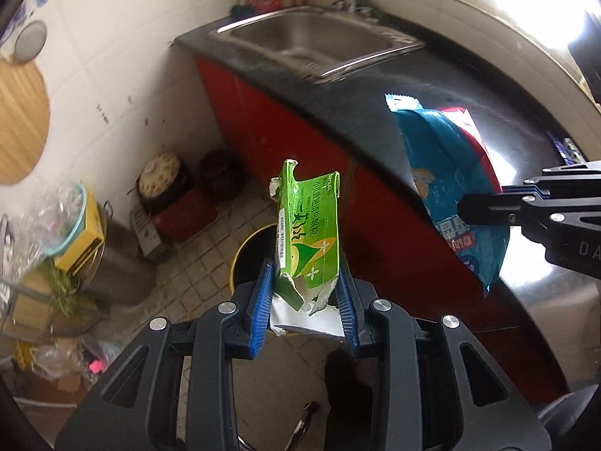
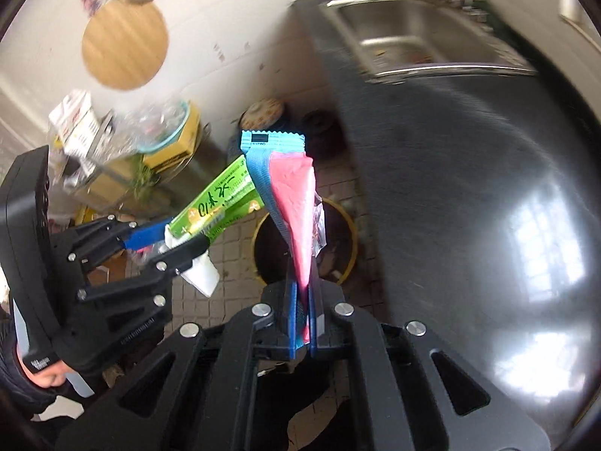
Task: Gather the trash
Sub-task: 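Carry carton and wrapper over the black bin and open both tools, then swing both open tools back over the countertop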
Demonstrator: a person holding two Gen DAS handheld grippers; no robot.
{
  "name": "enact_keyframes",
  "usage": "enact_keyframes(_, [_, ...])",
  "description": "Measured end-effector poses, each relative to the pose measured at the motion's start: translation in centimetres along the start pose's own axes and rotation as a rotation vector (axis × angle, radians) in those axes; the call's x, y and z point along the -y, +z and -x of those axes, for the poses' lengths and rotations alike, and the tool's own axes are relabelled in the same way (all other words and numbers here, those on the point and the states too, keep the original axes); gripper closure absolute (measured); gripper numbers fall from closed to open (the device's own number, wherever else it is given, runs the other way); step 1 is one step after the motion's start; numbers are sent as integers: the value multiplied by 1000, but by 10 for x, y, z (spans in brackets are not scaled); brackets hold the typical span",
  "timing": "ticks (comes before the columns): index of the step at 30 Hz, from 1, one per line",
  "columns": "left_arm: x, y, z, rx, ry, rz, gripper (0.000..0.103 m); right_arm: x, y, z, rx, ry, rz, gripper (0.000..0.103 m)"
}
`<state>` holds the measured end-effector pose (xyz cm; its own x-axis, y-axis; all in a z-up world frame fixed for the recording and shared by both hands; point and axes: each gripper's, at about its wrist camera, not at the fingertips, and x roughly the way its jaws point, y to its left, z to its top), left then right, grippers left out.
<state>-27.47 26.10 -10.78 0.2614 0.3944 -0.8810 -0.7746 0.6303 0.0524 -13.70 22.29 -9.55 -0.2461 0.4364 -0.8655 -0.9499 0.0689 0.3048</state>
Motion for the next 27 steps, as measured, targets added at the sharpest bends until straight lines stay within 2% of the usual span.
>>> enact_keyframes(6, [-28, -10, -36, -59, 14, 40, 71, -24, 23, -64, -95, 10, 5, 97])
enact_keyframes(12, [-52, -22, -94, -115, -21, 71, 71, -26, 36, -128, -186, -15, -5, 97])
enact_keyframes(16, [-64, -31, -141, -156, -86, 120, 71, -20, 41, -167, -239, -36, -15, 97])
enact_keyframes(18, [-65, -34, -156, -174, -90, 120, 71, -15, 42, -186, -266, -49, -26, 97])
enact_keyframes(20, [-67, -37, -167, -177, -98, 120, 68, -12, 42, -200, -283, -57, -29, 97])
enact_keyframes(22, [-70, -41, -176, -186, -103, 130, 54, -12, 43, -209, -295, -64, -23, 95])
enact_keyframes(23, [-71, -42, -179, -191, -103, 131, 47, -12, 43, -213, -305, -70, -22, 90])
enact_keyframes(24, [-73, -43, -182, -196, -98, 127, 33, -11, 44, -216, -314, -76, -23, 67])
enact_keyframes(25, [-73, -45, -183, -193, -86, 121, 27, -10, 43, -215, -315, -75, -28, 38])
enact_keyframes(26, [-74, -46, -184, -189, -77, 119, 27, -9, 44, -214, -302, -79, -32, 30])
enact_keyframes(27, [-75, -46, -185, -194, -82, 121, 27, -8, 45, -210, -277, -74, -31, 29])
